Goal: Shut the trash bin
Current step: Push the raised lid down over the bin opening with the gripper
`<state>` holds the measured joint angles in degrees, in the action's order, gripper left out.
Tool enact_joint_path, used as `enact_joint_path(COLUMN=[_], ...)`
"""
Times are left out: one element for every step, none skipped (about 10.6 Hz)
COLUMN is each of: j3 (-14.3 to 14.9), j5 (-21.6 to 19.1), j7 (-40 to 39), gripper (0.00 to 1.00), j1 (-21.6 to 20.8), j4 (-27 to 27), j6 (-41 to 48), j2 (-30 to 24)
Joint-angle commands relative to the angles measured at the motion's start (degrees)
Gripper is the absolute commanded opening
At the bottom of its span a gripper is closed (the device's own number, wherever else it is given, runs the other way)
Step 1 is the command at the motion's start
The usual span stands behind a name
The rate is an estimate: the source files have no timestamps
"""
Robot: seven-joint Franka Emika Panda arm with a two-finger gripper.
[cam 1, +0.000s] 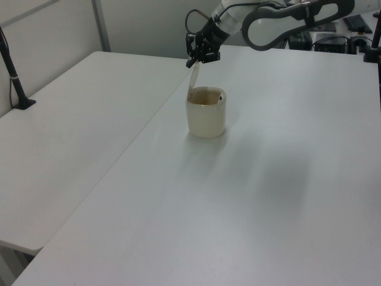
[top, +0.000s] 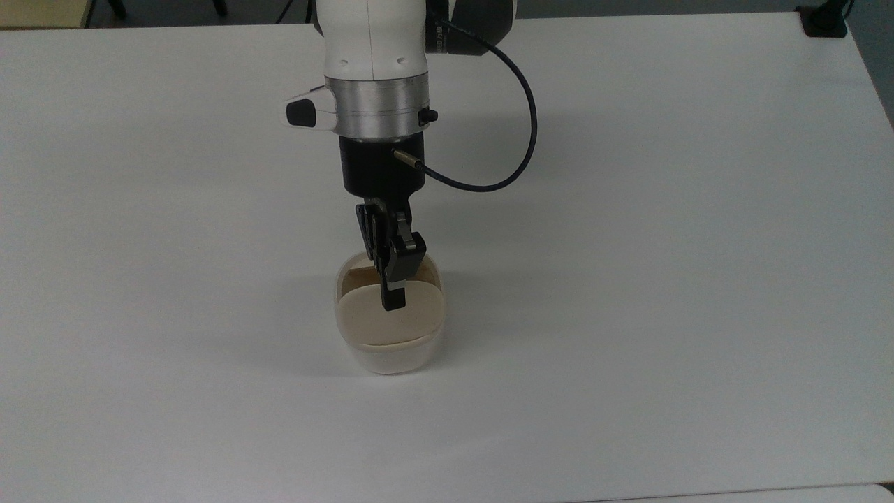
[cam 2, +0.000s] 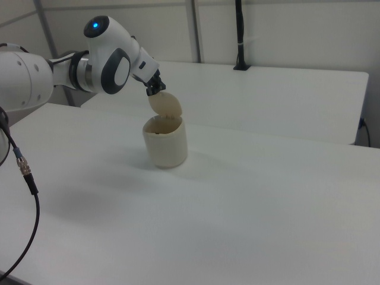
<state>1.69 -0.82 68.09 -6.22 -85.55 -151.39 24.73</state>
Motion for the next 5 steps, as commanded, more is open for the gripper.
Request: enact_joint_path(j3=[0.68,0.6,0.6,0.6,0.51], j5=[0.73,1.51,1.78,1.79,1.79], j7=[-1.64,-1.65,-1.73,-2.6,-4.18], gripper=[0.0,0.0,0.0,0.0,0.0], j1=[-0.54,-0.46,-0.46,-0.46,-0.46], j4=[-3.65,-4.01,-4.19,-5.67,-7.25], j6=[0.13,0.56,1.96,2.58,2.59], j2=[-2.05,-2.05,-2.66,-3.97,-5.38])
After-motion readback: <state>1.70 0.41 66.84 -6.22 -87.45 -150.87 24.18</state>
